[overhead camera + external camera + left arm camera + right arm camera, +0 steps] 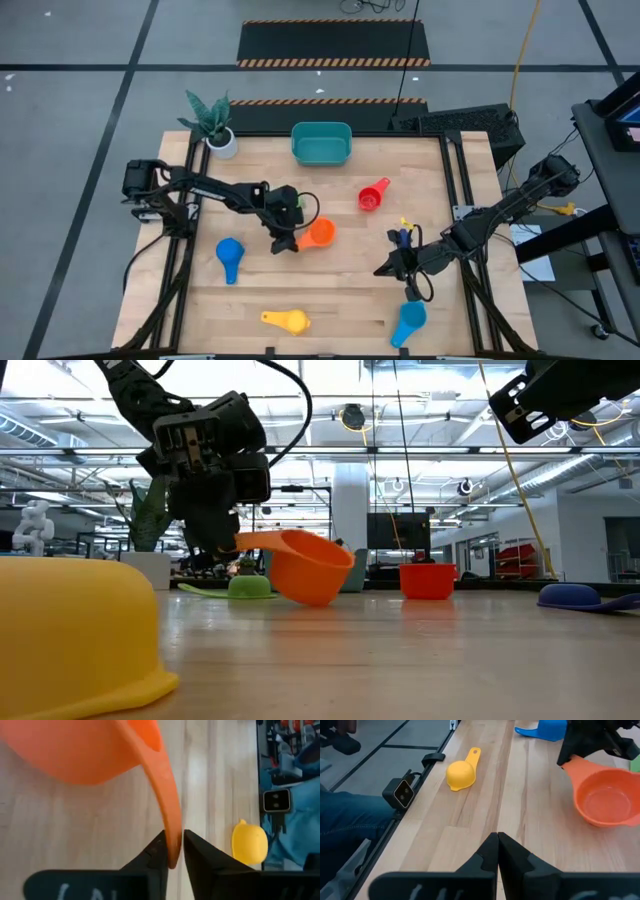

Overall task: Nest measuring cups in basket
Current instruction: Move the orange measuring cup to the center of the table

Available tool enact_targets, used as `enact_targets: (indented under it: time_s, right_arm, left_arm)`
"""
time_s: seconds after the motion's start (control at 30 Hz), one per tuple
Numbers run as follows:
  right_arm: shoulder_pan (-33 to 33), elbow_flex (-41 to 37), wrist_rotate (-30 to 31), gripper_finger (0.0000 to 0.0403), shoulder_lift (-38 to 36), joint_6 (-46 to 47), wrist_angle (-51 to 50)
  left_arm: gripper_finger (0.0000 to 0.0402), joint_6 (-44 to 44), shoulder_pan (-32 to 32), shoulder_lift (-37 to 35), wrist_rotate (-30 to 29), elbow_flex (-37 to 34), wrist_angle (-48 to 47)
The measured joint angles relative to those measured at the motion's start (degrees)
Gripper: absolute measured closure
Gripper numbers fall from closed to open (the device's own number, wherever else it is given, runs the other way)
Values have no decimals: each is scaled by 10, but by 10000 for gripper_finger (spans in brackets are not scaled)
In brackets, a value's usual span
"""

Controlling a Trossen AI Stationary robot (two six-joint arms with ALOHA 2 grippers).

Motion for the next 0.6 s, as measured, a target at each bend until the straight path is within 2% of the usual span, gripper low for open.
enact_targets:
  time_s: [0.27, 0.47, 0.6]
  right_arm:
    - [0, 0, 0, 403, 0, 0, 0]
    - [0, 0, 0, 403, 0, 4, 0]
    - [0, 0, 0, 403, 0, 4, 0]
  left_arm:
    - [283, -1, 4, 0, -48, 0, -25]
    - [243, 3, 4, 0, -120, 0, -65]
    - [218, 3, 1, 0, -135, 0, -81]
